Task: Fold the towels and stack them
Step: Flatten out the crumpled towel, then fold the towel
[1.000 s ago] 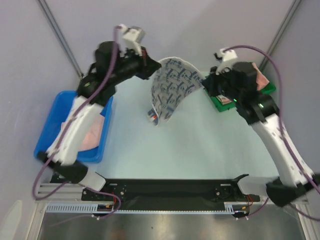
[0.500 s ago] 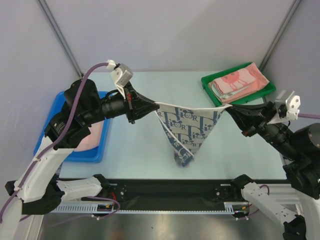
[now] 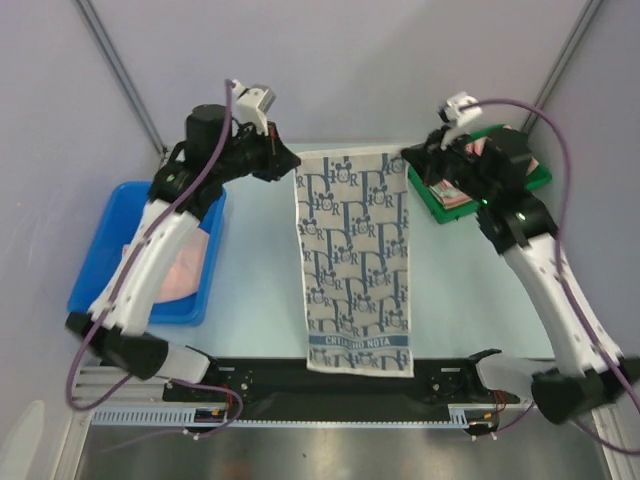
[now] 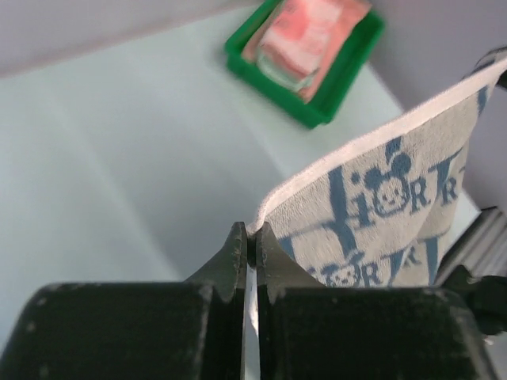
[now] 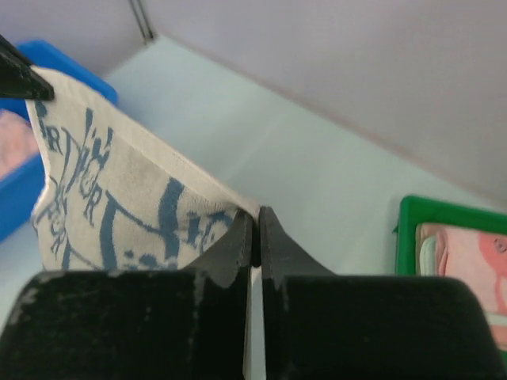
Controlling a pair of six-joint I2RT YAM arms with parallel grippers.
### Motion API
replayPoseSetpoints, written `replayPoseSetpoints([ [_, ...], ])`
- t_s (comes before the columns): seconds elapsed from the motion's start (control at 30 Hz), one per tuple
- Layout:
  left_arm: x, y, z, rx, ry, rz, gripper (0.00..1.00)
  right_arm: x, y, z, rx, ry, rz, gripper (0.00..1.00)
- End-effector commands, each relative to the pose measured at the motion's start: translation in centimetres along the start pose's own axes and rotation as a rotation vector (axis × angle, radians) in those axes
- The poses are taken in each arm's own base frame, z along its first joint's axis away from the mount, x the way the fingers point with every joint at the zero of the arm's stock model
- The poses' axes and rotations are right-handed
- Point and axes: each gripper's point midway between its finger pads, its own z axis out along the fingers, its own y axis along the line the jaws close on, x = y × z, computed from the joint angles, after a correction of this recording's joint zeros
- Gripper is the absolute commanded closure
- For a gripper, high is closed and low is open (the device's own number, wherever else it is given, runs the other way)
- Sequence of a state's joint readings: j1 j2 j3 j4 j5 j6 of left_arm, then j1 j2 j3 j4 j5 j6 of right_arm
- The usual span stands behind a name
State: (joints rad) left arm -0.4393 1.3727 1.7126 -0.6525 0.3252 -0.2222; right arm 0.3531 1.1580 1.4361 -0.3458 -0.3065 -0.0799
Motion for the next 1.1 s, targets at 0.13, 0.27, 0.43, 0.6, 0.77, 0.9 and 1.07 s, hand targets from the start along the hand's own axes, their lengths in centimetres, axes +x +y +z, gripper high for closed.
replayPoseSetpoints([
  [0.13,3.5,14.3,14.3,-0.022,0.142,-0.044,1.0,8.7,-6.2,15.2,-0.114,0.046,-0.031,1.0],
  [0.27,5.6,20.9,19.2,-0.081,0.209,-0.036,1.0,15.5,-9.3,22.2,-0.191,0.134,-0.015,1.0],
  [0.43,5.6,22.6,20.8,-0.022,0.169,0.015,1.0,18.0,-11.3,23.9,-0.17,0.172,-0.044,1.0],
  [0.6,7.2,21.0,18.9,0.026,0.192,0.058,1.0,19.4,-10.3,21.6,-0.172,0.218,-0.037,1.0],
  [0.77,9.3,17.9,16.0,0.049,0.246,0.065,1.0,21.0,-7.7,17.4,-0.133,0.339,0.009,1.0],
  [0.9,13.7,15.9,13.3,0.049,0.32,0.018,1.0,24.1,-4.7,13.3,-0.102,0.453,0.106,1.0],
  [1.07,18.4,12.2,10.2,0.094,0.406,-0.036,1.0,26.2,-1.5,8.8,-0.057,0.55,0.211,1.0],
])
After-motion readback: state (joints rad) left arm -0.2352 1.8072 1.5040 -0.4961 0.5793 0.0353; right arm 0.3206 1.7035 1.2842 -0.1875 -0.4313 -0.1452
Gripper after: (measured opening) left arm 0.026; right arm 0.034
